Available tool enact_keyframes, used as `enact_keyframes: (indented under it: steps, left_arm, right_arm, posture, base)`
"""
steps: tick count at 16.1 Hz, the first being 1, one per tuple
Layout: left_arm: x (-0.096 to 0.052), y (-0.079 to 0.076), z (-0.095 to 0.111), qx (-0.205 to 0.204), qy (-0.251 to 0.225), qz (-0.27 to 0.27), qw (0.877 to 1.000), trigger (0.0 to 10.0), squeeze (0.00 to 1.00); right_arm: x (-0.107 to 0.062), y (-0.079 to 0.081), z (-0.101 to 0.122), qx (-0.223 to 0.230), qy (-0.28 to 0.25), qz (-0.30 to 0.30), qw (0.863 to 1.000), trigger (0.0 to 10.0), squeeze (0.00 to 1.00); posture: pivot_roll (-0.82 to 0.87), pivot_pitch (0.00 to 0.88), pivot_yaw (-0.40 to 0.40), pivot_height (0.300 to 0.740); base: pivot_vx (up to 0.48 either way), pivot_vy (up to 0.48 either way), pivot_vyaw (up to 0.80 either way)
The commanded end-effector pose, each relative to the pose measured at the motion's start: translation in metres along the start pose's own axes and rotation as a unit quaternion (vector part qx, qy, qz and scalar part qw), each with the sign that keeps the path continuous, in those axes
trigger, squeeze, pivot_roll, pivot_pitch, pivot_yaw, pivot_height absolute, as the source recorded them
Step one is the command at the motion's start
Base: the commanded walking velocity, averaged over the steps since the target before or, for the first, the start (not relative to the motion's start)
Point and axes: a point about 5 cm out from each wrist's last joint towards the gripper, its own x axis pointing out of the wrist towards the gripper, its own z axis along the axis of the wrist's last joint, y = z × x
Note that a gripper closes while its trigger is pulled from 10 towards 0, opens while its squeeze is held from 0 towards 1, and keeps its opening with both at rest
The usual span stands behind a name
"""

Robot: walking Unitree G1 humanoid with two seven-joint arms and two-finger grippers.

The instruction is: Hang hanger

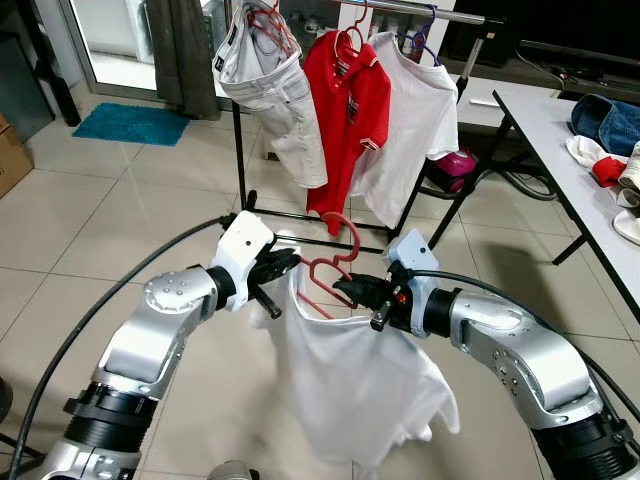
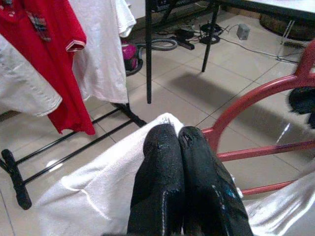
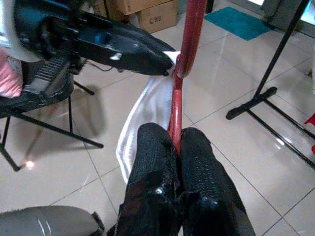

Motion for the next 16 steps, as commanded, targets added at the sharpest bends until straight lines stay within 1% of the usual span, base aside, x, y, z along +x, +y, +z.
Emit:
enact_keyframes:
  steps: [1,2,3,4,5,7,9,10,11,12,13,14,15,16]
  left_arm:
    - [-0.002,0.001,0.005,0.012,-0.002,0.002,1.0,0.0,0.0]
    - [-0.003,0.005,0.004,0.019,0.005,0.016,1.0,0.0,0.0]
    - [-0.009,0.015,0.003,0.015,0.01,0.051,0.999,10.0,0.0]
    - [-0.011,0.015,0.007,0.005,-0.005,0.045,0.999,10.0,1.0]
    - [-0.014,0.014,0.012,-0.004,-0.019,0.035,0.999,10.0,1.0]
    - [-0.018,0.012,0.017,-0.008,-0.03,0.024,0.999,10.0,1.0]
    - [-0.021,0.013,0.024,-0.022,-0.051,0.023,0.998,10.0,1.0]
    - [-0.022,0.013,0.03,-0.03,-0.07,0.019,0.997,10.0,1.0]
    - [-0.024,0.019,0.033,-0.041,-0.095,0.069,0.992,10.0,1.0]
    - [-0.025,0.02,0.032,-0.043,-0.099,0.079,0.991,10.0,1.0]
    - [-0.029,0.021,0.028,-0.049,-0.106,0.116,0.986,10.0,0.0]
    - [-0.032,0.018,0.023,-0.061,-0.111,0.134,0.983,10.0,0.0]
    - [-0.038,0.016,0.003,-0.076,-0.1,0.192,0.973,10.0,0.0]
    - [-0.042,0.014,-0.009,-0.067,-0.087,0.22,0.969,10.0,0.0]
  right_arm:
    - [-0.004,-0.006,0.001,-0.002,-0.007,-0.021,1.0,0.0,0.0]
    - [-0.004,-0.007,0.001,0.002,-0.01,-0.025,1.0,0.0,0.0]
    - [-0.004,-0.008,0.003,0.019,-0.023,-0.03,0.999,0.0,0.0]
    - [-0.004,-0.009,0.004,0.025,-0.027,-0.035,0.999,0.0,0.0]
    - [-0.004,-0.009,0.004,0.03,-0.033,-0.037,0.998,0.0,0.0]
    - [-0.003,-0.007,0.004,0.045,-0.053,-0.041,0.997,0.0,0.0]
    - [-0.003,-0.008,0.002,0.057,-0.058,-0.056,0.995,0.0,0.0]
    - [-0.003,-0.009,-0.001,0.069,-0.057,-0.076,0.993,0.0,0.0]
    - [-0.004,-0.013,-0.009,0.091,-0.053,-0.117,0.988,0.0,0.0]
    - [-0.004,-0.014,-0.011,0.095,-0.052,-0.126,0.986,0.0,0.0]
    - [-0.007,-0.017,-0.015,0.114,-0.058,-0.163,0.978,0.0,0.0]
    - [-0.01,-0.02,-0.017,0.13,-0.069,-0.19,0.971,0.0,0.0]
    - [-0.016,-0.027,-0.022,0.159,-0.101,-0.258,0.948,0.0,0.0]
    - [-0.021,-0.031,-0.024,0.158,-0.107,-0.312,0.931,6.7,0.0]
  posture:
    - [-0.03,0.0,-0.071,0.74]
    - [-0.03,0.0,-0.071,0.74]
    - [-0.03,0.0,-0.069,0.74]
    - [-0.03,0.0,-0.07,0.74]
    - [-0.03,0.0,-0.07,0.74]
    - [-0.02,0.0,-0.072,0.74]
    - [-0.02,0.0,-0.073,0.74]
    - [-0.02,0.0,-0.074,0.74]
    - [-0.03,0.0,-0.065,0.74]
    - [-0.03,0.0,-0.065,0.74]
    - [-0.03,0.0,-0.05,0.74]
    - [-0.03,0.0,-0.046,0.74]
    - [-0.03,0.0,-0.057,0.74]
    - [-0.03,0.0,-0.054,0.74]
  base:
    - [0.0,0.0,0.0]
    - [0.0,0.0,0.0]
    - [0.0,0.0,0.0]
    - [0.0,0.0,0.0]
    - [0.0,0.0,0.0]
    - [0.0,0.0,0.0]
    - [0.0,0.0,0.0]
    - [0.0,0.0,0.0]
    - [0.0,0.0,0.0]
    - [0.0,0.0,0.0]
    - [0.0,0.0,0.0]
    - [0.0,0.0,0.0]
    - [0.0,0.0,0.0]
    - [0.0,0.0,0.0]
